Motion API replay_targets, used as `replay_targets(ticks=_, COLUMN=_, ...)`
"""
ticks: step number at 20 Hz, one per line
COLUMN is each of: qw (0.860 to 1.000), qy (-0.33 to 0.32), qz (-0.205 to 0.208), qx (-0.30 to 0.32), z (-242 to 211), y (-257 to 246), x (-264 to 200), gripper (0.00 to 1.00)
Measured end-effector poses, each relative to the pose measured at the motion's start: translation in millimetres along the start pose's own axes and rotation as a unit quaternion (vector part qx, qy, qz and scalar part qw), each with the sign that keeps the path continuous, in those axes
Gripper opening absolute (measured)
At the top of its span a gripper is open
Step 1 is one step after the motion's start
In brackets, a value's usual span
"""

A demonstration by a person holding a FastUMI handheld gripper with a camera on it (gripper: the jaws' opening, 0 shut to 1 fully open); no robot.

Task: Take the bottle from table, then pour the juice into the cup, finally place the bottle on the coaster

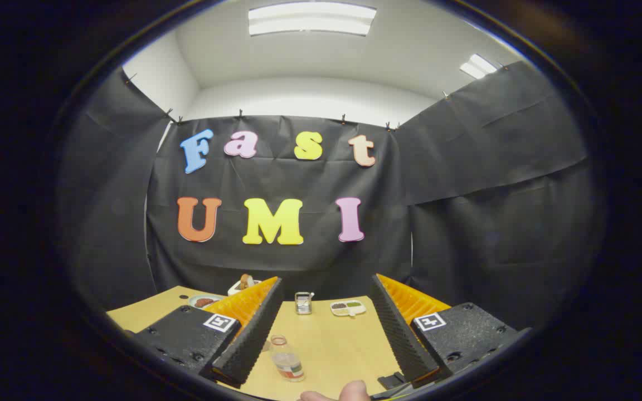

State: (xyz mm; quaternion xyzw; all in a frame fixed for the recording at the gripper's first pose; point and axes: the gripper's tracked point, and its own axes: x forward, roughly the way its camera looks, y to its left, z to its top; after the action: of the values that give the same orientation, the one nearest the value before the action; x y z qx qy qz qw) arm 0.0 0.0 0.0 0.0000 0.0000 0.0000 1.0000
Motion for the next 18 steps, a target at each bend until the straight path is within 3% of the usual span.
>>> replay_targets(ticks=18, qw=1.0, qy=0.007, qz=0.014, qx=-0.008, z=-1.2, y=16.0, x=1.9, gripper=1.0)
